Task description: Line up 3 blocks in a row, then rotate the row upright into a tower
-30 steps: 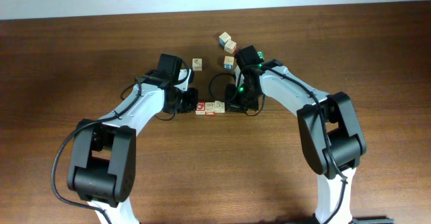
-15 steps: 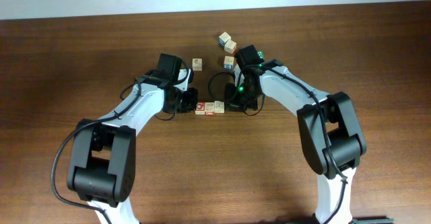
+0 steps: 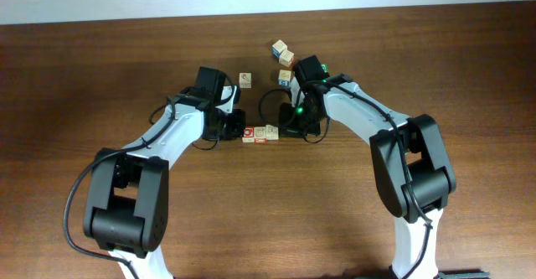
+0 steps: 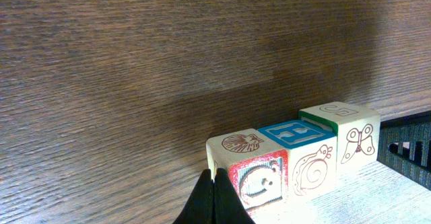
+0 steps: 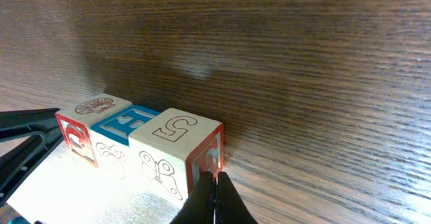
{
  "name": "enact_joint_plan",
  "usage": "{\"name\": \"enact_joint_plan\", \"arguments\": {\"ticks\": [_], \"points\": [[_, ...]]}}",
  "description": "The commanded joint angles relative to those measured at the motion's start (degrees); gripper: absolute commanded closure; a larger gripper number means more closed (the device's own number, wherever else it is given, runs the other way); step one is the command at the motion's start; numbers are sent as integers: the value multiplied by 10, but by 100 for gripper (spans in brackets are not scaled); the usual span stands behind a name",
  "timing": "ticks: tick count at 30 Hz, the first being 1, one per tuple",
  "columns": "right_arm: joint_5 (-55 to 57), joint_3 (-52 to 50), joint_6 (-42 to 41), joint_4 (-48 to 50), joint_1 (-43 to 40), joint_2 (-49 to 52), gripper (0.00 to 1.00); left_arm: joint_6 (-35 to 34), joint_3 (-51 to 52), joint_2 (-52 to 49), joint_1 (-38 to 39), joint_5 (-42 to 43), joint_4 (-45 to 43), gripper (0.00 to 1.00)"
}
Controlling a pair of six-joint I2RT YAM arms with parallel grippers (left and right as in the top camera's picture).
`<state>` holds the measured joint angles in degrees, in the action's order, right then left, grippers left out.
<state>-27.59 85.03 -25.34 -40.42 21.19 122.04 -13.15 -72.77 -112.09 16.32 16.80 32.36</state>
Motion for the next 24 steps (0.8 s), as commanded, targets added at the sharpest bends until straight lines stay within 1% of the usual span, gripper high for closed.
{"name": "enact_joint_plan", "arguments": {"ticks": [1,13,24], "points": [[-22,-4,14,9,19,-28,96,-5,-10,-5,2,10,1,100],[-12,-4,26,14,39,-40,95,-6,-10,-5,2,10,1,100],[-7,-2,29,14,41,-53,96,-6,-10,-5,2,10,1,100]]}}
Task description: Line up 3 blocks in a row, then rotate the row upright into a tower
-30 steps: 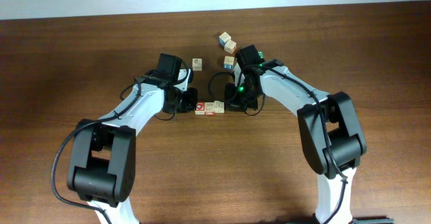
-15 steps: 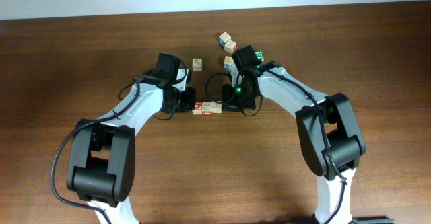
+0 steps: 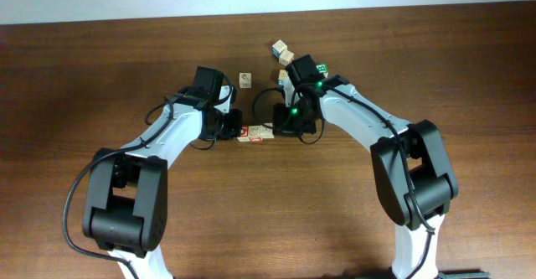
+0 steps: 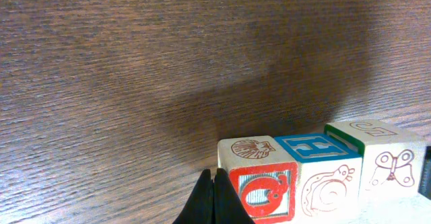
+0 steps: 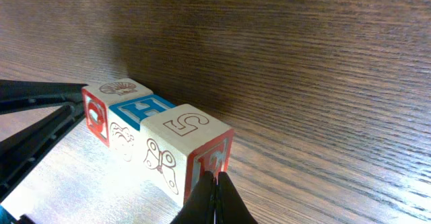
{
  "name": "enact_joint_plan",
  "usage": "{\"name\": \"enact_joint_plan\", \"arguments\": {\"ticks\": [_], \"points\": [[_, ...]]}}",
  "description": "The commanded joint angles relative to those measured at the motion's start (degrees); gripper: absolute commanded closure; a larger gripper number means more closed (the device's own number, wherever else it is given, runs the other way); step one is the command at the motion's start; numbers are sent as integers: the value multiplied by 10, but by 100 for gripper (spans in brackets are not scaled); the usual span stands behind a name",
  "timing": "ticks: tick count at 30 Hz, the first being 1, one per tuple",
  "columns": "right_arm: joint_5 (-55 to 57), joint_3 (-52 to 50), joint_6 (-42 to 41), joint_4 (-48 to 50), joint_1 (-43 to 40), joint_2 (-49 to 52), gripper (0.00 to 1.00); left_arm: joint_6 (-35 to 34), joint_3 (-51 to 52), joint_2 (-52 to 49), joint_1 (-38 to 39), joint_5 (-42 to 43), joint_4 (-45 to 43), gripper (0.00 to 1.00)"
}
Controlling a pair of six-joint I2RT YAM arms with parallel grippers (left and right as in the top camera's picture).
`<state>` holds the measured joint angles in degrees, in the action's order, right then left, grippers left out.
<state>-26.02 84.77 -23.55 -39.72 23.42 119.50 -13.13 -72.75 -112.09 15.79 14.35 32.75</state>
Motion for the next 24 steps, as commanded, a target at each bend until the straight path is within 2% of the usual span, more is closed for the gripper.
{"name": "enact_joint_plan", "arguments": {"ticks": [1,24], "points": [[-17,1,11,7,21,-29,96,-6,-11,-5,7,35,-3,100],[0,28,36,11,69,-34,96,-6,-11,-5,14,39,-3,100]]}}
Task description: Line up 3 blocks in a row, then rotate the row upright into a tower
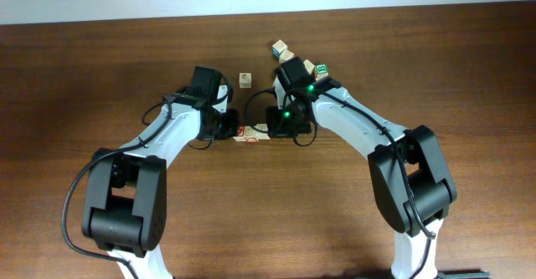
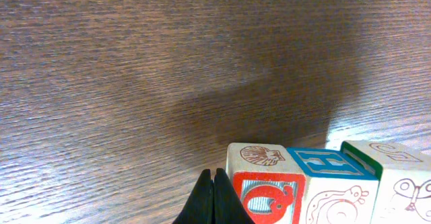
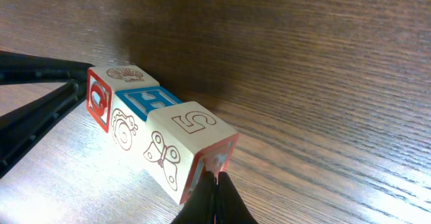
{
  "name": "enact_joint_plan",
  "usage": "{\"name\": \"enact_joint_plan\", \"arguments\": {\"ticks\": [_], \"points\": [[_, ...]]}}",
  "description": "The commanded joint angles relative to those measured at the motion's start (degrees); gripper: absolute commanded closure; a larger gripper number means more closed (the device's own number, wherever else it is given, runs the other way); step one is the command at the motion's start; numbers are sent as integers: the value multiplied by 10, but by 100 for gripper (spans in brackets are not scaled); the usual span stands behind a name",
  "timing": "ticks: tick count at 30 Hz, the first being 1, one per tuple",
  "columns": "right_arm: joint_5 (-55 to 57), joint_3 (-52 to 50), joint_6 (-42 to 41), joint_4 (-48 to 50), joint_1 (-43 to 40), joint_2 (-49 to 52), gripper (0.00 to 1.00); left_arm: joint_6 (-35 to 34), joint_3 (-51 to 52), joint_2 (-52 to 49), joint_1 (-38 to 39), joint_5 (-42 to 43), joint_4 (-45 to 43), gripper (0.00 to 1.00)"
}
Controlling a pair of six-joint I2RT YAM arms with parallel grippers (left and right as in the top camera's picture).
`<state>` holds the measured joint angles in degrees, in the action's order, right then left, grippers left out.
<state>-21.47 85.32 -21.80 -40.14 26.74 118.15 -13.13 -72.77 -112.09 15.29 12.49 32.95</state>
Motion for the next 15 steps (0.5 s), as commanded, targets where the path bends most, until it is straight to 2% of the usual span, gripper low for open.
{"name": "enact_joint_plan", "arguments": {"ticks": [1,15], "points": [[-44,24,19,16,37,-21,96,-6,-10,-5,22,57,-5,100],[-38,36,36,19,46,-21,96,-6,-10,-5,28,57,-6,100]]}}
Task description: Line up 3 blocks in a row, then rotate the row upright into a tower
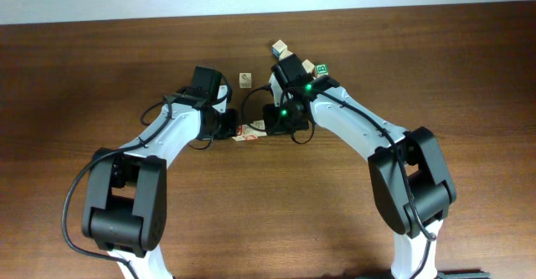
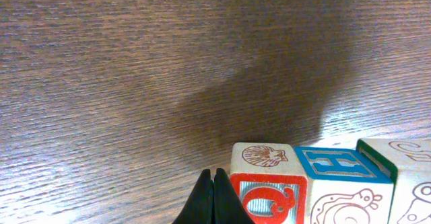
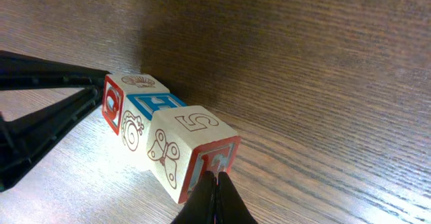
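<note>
Three wooden blocks lie in a touching row [image 1: 249, 131]: a shell-topped block with a red Q face [image 2: 269, 183], a blue H block [image 2: 340, 177] with a snail on its side, and a block marked 5 [image 3: 192, 143] with a butterfly. My left gripper [image 2: 214, 187] is shut, its tips against the Q end of the row. At the other end, my right gripper [image 3: 215, 183] is shut with its tips on the 5 block's red end face. The row slants a little, its right end farther back.
A lone block [image 1: 244, 79] lies behind the row. Several more loose blocks [image 1: 283, 51] cluster at the back beside the right arm, one with green edges [image 1: 321, 68]. The dark wooden table [image 1: 100, 61] stretches to all sides.
The row and both shut grippers have shifted slightly left. In the right wrist view the row now points more steeply away, so it has turned a little further.
At first the three blocks lay level, left to right, between both shut grippers. At each later moment the row sat a bit farther left and more slanted, the right gripper farther back and left. Both grippers have stayed shut against the row's ends.
</note>
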{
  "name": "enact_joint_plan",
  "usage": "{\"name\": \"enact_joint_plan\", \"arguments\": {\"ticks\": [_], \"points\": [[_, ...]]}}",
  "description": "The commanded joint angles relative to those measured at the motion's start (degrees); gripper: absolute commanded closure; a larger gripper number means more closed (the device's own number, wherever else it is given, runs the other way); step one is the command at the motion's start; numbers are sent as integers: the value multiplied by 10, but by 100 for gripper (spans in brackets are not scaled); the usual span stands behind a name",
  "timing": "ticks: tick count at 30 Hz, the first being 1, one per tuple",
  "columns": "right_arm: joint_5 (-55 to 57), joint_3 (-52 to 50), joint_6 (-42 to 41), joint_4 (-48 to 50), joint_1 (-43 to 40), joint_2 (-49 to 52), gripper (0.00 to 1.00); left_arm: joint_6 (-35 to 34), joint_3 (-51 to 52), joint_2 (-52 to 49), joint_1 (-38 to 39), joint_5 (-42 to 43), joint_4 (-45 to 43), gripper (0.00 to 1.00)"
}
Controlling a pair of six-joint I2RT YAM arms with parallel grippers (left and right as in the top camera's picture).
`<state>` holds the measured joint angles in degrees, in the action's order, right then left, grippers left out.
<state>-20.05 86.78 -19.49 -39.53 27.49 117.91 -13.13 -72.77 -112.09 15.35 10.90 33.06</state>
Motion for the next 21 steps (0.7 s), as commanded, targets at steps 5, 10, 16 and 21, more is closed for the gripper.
{"name": "enact_joint_plan", "arguments": {"ticks": [5,10,16,21], "points": [[-47,28,13,12,55,-18,96,-6,-10,-5,28,73,-7,100],[-46,29,13,12,62,-18,96,-6,-10,-5,28,73,-7,100],[-45,29,13,14,74,-18,96,-6,-10,-5,28,73,-7,100],[-45,29,12,14,74,-18,96,-6,-10,-5,28,73,-7,100]]}}
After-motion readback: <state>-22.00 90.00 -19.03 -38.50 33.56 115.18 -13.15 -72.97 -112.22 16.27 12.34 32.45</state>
